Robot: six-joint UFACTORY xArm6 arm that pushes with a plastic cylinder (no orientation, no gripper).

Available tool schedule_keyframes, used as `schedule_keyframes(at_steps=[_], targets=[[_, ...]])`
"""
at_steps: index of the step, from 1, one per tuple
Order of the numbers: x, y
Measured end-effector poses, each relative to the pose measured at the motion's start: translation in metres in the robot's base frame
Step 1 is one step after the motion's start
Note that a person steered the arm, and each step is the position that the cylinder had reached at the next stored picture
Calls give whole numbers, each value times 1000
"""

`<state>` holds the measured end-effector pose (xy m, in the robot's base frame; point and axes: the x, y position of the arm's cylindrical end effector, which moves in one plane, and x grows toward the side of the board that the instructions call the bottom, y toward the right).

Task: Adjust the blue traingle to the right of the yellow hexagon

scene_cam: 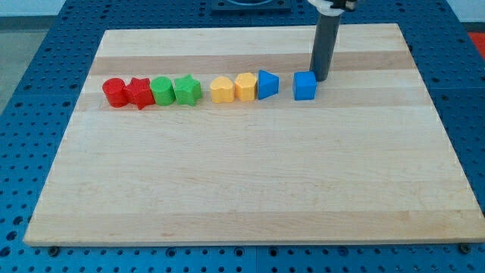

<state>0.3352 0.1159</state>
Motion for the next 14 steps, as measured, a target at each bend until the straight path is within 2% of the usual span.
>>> schedule_keyframes(at_steps=[3, 5, 6, 14], targets=[[1, 0], [-24, -33], [-16, -60], [-4, -92]])
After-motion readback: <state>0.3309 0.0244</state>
